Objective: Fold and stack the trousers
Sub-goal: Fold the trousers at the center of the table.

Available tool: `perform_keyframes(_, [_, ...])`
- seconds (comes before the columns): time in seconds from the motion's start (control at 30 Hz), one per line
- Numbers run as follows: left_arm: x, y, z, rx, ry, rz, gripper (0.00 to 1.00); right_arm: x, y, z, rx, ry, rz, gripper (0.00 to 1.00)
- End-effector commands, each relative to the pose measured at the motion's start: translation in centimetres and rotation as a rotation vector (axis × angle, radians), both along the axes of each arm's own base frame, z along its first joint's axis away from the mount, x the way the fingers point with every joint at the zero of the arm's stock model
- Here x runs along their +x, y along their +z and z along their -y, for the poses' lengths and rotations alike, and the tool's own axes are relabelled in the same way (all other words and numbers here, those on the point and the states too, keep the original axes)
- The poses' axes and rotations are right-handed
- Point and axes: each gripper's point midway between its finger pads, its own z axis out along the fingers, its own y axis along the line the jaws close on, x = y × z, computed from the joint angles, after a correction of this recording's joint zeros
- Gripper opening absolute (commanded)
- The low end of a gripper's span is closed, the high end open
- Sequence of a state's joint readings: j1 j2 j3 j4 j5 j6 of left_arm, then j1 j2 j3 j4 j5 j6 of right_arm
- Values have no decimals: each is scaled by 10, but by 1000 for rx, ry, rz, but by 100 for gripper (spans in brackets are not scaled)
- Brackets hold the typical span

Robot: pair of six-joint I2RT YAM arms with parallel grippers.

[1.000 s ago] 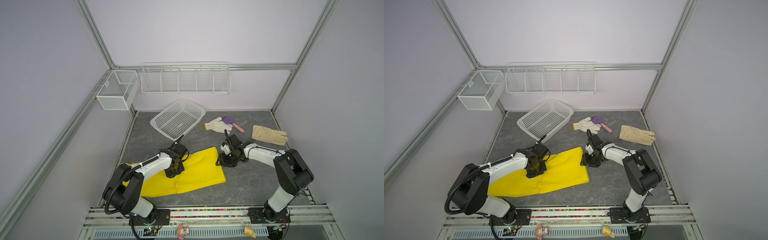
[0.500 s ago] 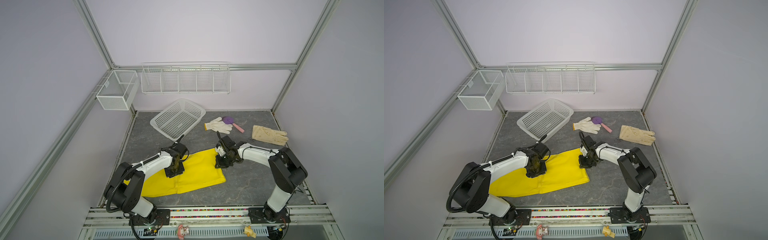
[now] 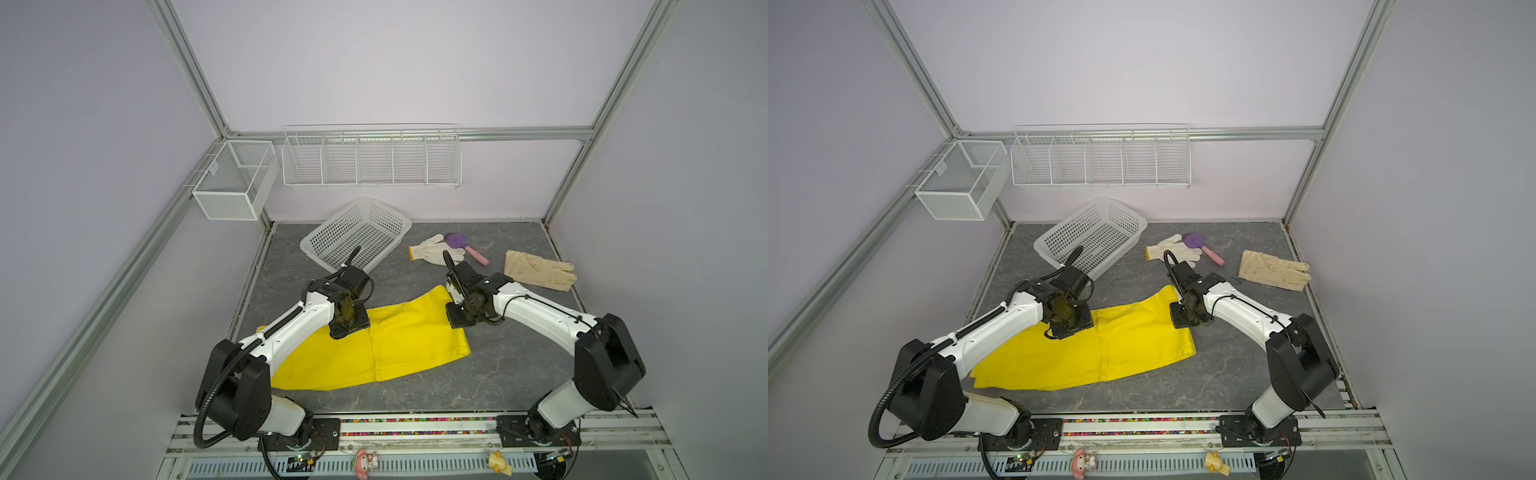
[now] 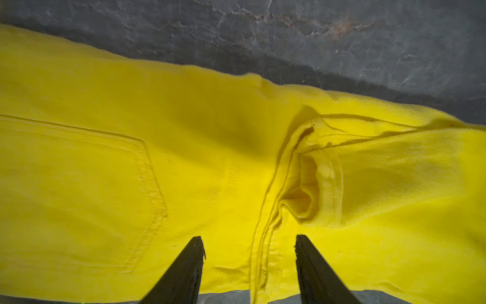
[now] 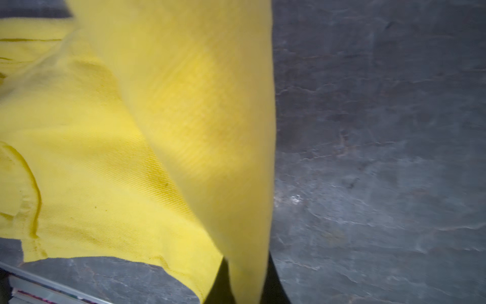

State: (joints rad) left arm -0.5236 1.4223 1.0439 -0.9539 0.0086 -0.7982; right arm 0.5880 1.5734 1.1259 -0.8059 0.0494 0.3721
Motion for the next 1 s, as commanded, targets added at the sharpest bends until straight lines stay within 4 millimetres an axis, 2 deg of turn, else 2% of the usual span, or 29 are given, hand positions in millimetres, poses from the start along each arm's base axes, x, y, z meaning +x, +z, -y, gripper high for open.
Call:
perform_keyframes(0.0, [-4,9,-13,15,-7,-19,57,-6,7,51,-181,3,-4,6])
perform_keyframes(0.23, [-3,11,-25,23,13,-12,59,-2,54,128,-427,-61,34,6])
perform_keyframes(0.33, [-4,9,-31,37,13,-14,59,-1,72,147,-471,-96,57,6])
perform_keyframes(0.4, [-5,8,-35,43,19,-19,59,1,80,148,-464,-100,69,6])
perform_keyframes(0.47, [-5,5,-40,48,27,-21,59,1,85,138,-420,-86,63,6])
perform_keyframes(0.57, [-8,-6,-46,41,50,-38,59,-2,95,108,-295,-57,69,6])
perform_keyframes(0.67, [-9,-17,-48,32,71,-51,59,-13,103,77,-242,-19,41,6])
perform_keyframes(0.83, [-15,-39,-56,58,102,-92,58,-29,112,11,-129,36,21,6])
perform_keyframes(0.97, [-18,-47,-61,76,125,-109,57,-35,105,-36,-92,60,-11,8])
